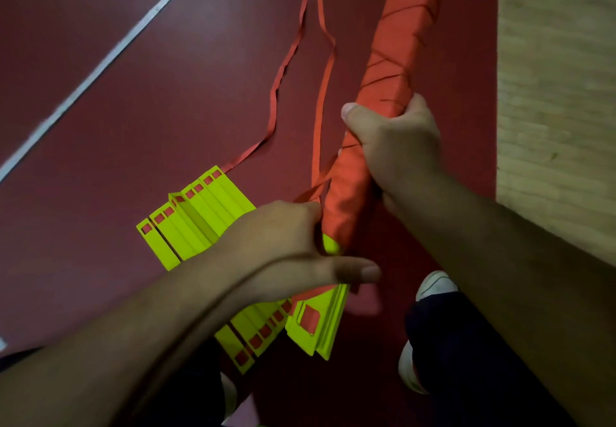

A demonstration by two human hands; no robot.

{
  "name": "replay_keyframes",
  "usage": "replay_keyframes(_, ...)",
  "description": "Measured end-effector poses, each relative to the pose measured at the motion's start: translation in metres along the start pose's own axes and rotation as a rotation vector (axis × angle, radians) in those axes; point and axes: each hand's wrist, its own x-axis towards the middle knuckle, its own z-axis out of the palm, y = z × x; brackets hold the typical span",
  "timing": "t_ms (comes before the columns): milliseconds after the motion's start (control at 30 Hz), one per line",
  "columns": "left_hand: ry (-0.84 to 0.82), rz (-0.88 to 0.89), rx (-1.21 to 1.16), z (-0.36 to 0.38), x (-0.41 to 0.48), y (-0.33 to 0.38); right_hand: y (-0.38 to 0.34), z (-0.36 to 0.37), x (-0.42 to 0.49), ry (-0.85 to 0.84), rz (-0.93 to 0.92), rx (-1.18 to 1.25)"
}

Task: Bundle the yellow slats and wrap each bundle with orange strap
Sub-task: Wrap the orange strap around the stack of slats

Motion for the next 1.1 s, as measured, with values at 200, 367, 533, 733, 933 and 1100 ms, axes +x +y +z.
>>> replay_keyframes(200,0.165,0.079,-0.061,0.002,-0.002,-0.003,-0.010,-0.004,-0.004,-0.050,0.038,0.041)
replay_keyframes(367,-0.067,0.330,-0.707,-0.011,-0.005,-0.008,-0.025,-0.019,-0.006,-0.505,0.235,0.612)
replay_keyframes(533,-0.219,0.404,-0.760,-0.014,-0.008,-0.009,-0.028,-0.022,-0.010,-0.674,0.271,0.630)
replay_keyframes(733,-0.073,0.194,-0.185,-0.025,-0.004,-0.022,-0.019,-0.009,-0.006,-0.376,0.124,0.280)
replay_keyframes(933,0.131,0.032,0.009,-0.011,-0.004,-0.010,-0.007,-0.006,-0.002,-0.057,-0.024,0.086)
replay_keyframes(1100,0.256,0.062,-0.028,-0.009,-0.004,-0.007,-0.011,-0.006,-0.004,-0.118,0.047,0.202)
